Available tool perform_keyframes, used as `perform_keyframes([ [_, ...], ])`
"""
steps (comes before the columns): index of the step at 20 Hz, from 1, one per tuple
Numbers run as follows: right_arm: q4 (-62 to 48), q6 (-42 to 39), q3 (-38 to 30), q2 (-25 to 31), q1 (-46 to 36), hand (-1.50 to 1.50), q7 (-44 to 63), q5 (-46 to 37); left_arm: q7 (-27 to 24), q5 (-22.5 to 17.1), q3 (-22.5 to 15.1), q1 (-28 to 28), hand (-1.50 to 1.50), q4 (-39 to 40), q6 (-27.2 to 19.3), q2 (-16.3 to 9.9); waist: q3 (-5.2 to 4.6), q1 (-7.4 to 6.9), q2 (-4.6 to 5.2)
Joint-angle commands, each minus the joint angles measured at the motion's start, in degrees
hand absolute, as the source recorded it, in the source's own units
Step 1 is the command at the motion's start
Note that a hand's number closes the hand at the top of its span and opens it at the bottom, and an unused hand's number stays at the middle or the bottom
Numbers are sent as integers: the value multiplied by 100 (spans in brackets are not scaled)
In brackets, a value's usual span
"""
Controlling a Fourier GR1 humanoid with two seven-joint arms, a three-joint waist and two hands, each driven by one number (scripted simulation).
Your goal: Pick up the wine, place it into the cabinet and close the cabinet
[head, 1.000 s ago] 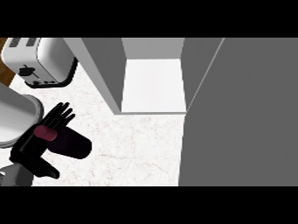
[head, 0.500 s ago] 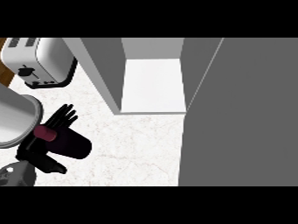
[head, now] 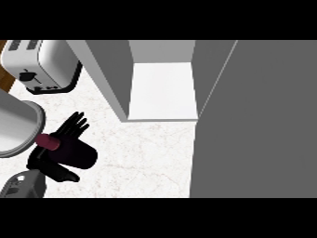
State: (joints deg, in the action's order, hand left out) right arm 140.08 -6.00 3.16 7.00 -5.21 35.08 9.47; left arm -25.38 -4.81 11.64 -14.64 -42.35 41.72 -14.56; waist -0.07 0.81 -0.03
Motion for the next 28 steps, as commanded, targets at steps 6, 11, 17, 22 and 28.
perform_keyframes([
  [6,791,157,59,-19,75,-150,499,263,-442,-245,-214,32,150,291,1004,122,-3,0,-2],
  [11,789,119,170,-83,160,-150,422,219,-493,-44,-543,2,150,-223,885,80,2,-29,-11],
  [17,626,12,97,-139,327,-150,46,122,-916,36,-45,503,150,-762,-1126,154,10,-79,-29],
  [22,494,14,-259,-11,135,-150,208,349,-1040,-199,316,1120,150,-1591,-2202,586,15,-139,-35],
  [28,779,114,-54,-99,116,-150,511,340,-1194,134,27,1585,150,-2732,-2957,1046,9,-99,-22],
])
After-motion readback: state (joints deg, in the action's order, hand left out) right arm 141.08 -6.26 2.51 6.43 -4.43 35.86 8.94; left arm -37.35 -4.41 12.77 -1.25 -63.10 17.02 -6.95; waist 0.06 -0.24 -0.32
